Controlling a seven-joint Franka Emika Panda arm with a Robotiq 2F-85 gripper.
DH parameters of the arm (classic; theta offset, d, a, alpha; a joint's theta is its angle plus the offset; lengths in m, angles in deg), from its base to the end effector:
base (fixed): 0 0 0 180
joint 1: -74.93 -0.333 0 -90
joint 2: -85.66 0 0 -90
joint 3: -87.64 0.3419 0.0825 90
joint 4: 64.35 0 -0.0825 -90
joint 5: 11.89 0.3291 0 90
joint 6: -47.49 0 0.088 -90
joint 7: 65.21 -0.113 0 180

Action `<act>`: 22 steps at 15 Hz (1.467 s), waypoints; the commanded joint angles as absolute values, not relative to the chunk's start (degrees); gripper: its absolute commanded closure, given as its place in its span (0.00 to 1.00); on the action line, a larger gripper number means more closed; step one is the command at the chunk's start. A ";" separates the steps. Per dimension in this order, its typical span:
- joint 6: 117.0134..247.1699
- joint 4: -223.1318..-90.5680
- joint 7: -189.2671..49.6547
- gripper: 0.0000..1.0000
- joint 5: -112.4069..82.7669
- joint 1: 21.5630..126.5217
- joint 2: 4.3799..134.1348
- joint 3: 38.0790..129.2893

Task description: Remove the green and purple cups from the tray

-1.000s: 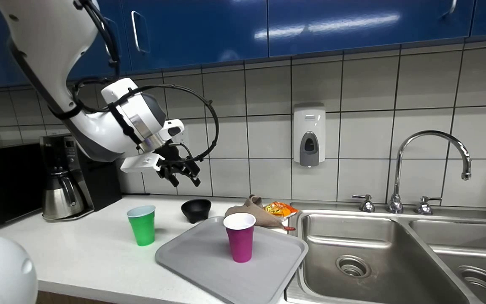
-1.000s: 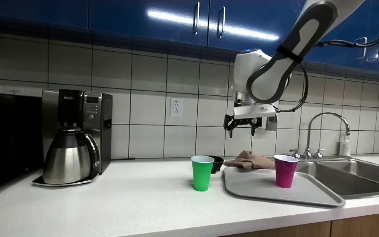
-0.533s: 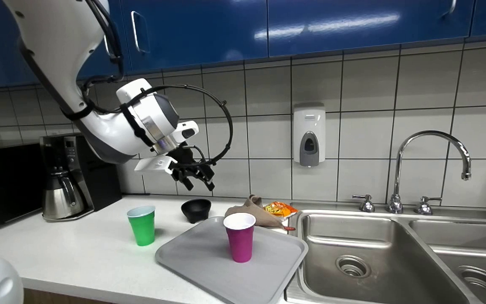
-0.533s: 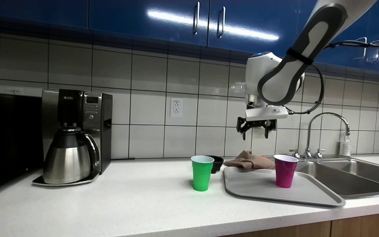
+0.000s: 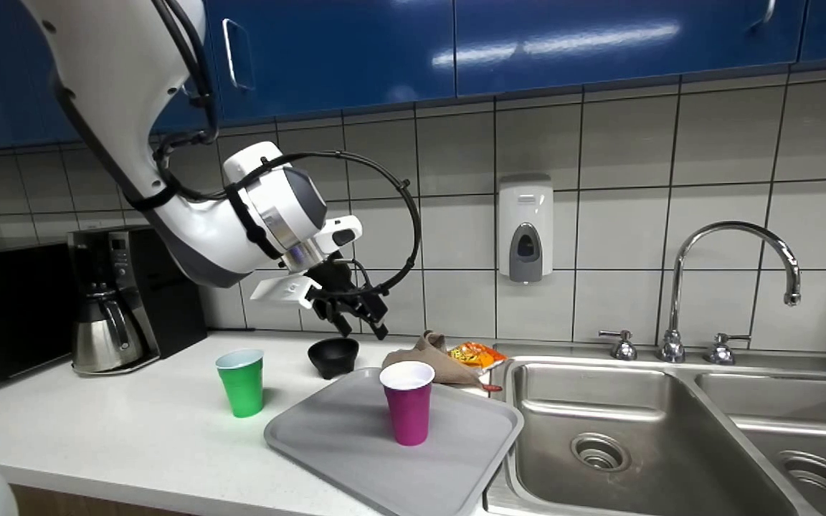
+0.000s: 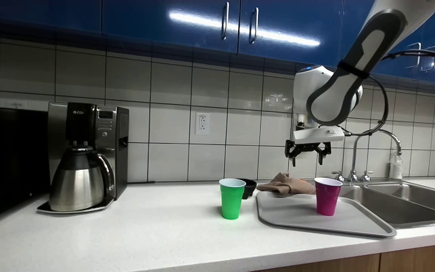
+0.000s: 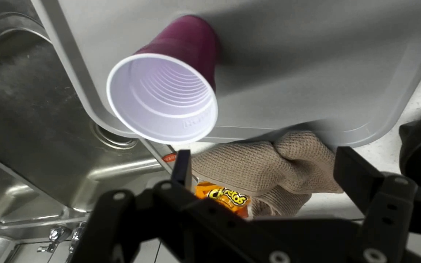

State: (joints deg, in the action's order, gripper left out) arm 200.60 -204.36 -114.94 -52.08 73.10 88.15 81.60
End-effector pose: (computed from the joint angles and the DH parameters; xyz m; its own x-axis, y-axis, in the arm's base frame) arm 0.4611 -0.0165 0.4016 0.8675 -0.2771 0.4131 -0.3764 -0.9086 0.1810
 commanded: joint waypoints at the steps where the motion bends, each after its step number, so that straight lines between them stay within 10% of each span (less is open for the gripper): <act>1: 201.04 -205.50 -114.83 0.00 -51.95 76.00 88.53 82.86; 22: 203.02 -203.70 -114.27 0.00 -50.38 77.63 79.29 80.12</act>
State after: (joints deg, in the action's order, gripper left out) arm 201.59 -204.92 -114.94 -51.74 76.92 81.18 80.28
